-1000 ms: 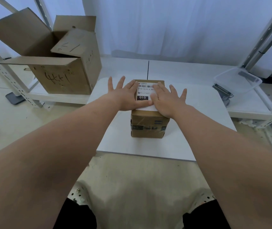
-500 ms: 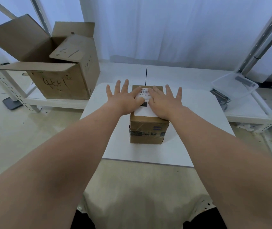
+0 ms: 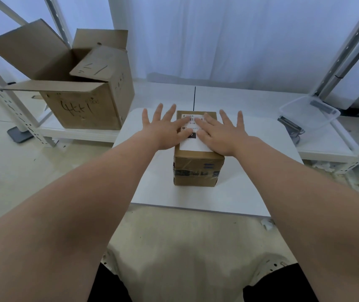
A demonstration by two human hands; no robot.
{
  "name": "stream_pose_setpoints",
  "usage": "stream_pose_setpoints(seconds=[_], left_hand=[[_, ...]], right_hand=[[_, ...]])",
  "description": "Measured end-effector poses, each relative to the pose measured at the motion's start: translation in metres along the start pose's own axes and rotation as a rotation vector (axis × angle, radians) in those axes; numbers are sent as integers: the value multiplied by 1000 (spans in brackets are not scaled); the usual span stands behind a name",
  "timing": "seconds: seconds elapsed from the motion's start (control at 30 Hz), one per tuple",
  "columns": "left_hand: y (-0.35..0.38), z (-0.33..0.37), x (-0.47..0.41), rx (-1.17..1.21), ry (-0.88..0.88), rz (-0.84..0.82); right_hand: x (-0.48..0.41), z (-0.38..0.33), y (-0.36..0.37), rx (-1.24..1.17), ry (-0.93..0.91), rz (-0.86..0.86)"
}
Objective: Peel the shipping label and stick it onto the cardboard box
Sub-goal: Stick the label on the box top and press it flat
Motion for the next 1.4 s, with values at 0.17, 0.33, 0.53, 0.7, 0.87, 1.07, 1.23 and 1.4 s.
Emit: stream_pose_setpoints(seconds=[0.17,0.33,0.53,0.7,0.87,1.07,1.23,1.4], left_hand=[[1,-13,6,30,-91,-69],[0,-13,9,42,-64,-110],[-7,-2,14,-56,76,31],[2,9,20,0,89,-1],[9,-11,20,-32,6,-133],[10,-13,28,-56,23,-194],[9,-10,37,-77,29,-235],[6,-8,37,-101,48,-239]], right_hand=[[5,14,0,-43,105,-39],[7,19,4,-147,151,-51],[9,5,-8,-26,81,52],[18,-7,-4,44,29,-4],[27,11,3,-53,138,-148],[36,16,5,-80,180,-239],[39,10,2,-108,163,-427],[36,8,2,-157,155,-477]])
Point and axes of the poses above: each hand's wrist, its own x-axis away from the middle knuckle, its own y-axis out of the palm, z = x × y, the point moved 8 cm from there along -x, towards the middle knuckle, and after that the axes turned 10 degrees about -x, right-handed, at the moved point
